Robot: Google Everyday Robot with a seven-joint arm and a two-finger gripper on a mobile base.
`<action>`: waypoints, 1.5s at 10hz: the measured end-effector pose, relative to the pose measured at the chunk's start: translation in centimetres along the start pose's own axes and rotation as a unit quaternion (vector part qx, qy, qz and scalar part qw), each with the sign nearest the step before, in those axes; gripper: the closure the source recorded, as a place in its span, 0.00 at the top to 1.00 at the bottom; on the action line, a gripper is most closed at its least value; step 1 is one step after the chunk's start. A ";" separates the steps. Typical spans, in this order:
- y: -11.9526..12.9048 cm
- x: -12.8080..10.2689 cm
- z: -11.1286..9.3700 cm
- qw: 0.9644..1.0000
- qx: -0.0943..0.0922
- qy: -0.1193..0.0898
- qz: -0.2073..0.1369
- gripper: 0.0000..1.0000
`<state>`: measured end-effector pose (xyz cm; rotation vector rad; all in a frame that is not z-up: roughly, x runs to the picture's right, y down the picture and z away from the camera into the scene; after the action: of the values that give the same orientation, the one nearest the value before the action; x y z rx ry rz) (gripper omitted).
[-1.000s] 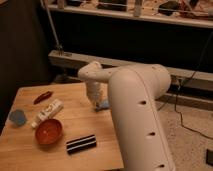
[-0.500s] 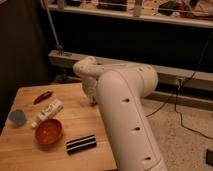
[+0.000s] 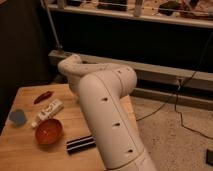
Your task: Wipe the white sponge on the table
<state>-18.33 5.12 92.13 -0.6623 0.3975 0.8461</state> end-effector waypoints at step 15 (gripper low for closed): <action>4.9 17.4 1.6 0.996 -0.052 0.066 -0.011 0.00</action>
<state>-11.46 18.26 81.60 -0.8210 0.4668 0.8083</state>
